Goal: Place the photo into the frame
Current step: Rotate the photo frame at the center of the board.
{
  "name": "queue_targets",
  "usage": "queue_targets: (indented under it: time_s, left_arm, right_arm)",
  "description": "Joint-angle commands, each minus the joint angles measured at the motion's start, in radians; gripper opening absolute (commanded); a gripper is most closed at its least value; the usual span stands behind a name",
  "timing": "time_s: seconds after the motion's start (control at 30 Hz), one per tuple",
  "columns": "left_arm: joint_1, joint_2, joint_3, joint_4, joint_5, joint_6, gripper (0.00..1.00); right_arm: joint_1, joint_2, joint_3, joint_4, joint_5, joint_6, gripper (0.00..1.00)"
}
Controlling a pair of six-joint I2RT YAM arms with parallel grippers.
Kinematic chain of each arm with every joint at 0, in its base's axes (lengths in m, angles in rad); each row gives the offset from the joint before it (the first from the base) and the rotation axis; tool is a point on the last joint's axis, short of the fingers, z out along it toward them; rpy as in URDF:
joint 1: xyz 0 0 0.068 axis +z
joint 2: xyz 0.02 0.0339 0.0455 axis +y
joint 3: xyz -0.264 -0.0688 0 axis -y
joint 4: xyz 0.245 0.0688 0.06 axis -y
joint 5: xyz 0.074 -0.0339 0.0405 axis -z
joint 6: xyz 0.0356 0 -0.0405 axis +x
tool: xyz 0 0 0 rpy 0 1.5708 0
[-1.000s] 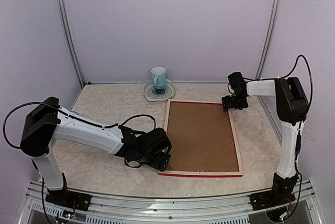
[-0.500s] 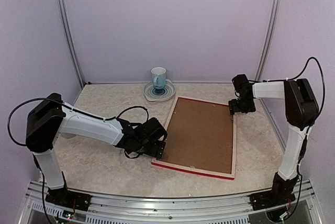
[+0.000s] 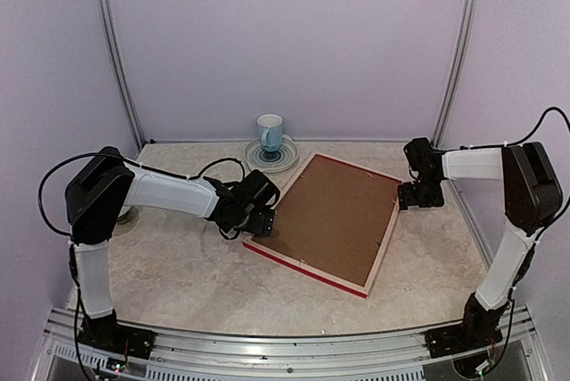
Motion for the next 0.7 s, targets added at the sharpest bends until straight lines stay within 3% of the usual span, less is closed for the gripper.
queue_targets:
  time_s: [0.0, 0.23, 0.4, 0.67]
  left_arm:
    - [0.004, 0.020, 0.047, -0.051, -0.033, 0.035, 0.99]
    - [-0.036, -0.175, -0.016, -0.034, -0.023, 0.019, 0.99]
    - [-0.116, -0.294, -0.087, -0.061, -0.018, -0.006, 0.99]
    - [-0.229, -0.329, -0.212, -0.132, -0.001, -0.089, 0.98]
  right_arm:
    - [0.012, -0.085, 0.010, 0.007, -0.070, 0.012, 0.82]
    - [-0.027, -0.083, 0.156, 0.043, -0.198, -0.011, 0.87]
    - [-0.093, 0.062, 0.336, 0.040, -0.299, -0.028, 0.89]
    - [-0.178, 0.319, 0.591, 0.060, -0.545, -0.028, 0.89]
